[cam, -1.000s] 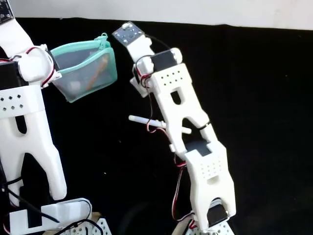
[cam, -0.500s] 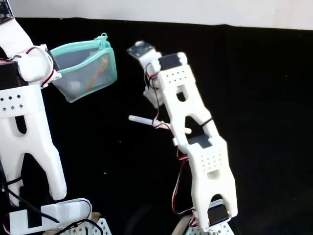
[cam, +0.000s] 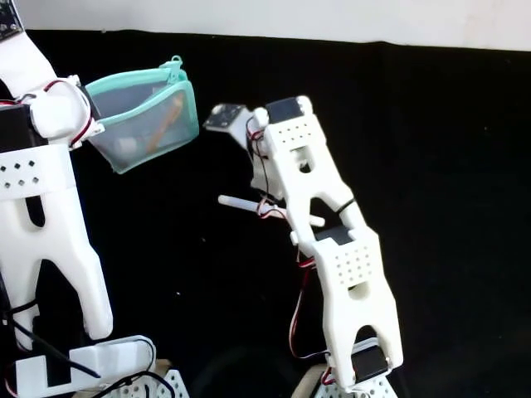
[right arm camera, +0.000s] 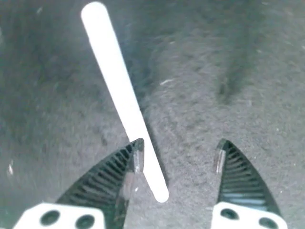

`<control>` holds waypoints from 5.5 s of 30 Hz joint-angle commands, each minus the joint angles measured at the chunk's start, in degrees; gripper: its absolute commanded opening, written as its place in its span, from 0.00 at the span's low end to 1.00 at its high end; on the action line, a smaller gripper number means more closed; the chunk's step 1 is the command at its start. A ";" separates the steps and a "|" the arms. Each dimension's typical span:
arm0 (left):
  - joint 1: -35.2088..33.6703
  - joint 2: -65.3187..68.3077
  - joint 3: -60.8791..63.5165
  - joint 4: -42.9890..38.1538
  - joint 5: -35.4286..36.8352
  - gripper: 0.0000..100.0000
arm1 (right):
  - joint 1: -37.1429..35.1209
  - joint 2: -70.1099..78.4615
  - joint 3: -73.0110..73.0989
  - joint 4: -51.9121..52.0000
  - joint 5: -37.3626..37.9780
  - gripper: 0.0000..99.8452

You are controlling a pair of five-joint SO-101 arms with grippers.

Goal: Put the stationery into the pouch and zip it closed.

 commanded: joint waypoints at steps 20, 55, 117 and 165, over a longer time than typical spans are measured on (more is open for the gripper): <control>-1.19 0.84 2.24 -0.18 0.53 0.01 | -7.69 0.31 0.57 -1.71 19.43 0.24; -1.19 0.84 2.24 -0.18 0.53 0.01 | -0.13 8.57 -14.64 4.09 -6.15 0.01; -0.92 0.92 2.33 -0.18 0.53 0.01 | -8.92 -11.56 -56.84 -38.29 -40.44 0.01; -1.19 0.92 2.33 -0.18 0.53 0.01 | -14.20 0.57 -56.84 -18.86 -50.20 0.01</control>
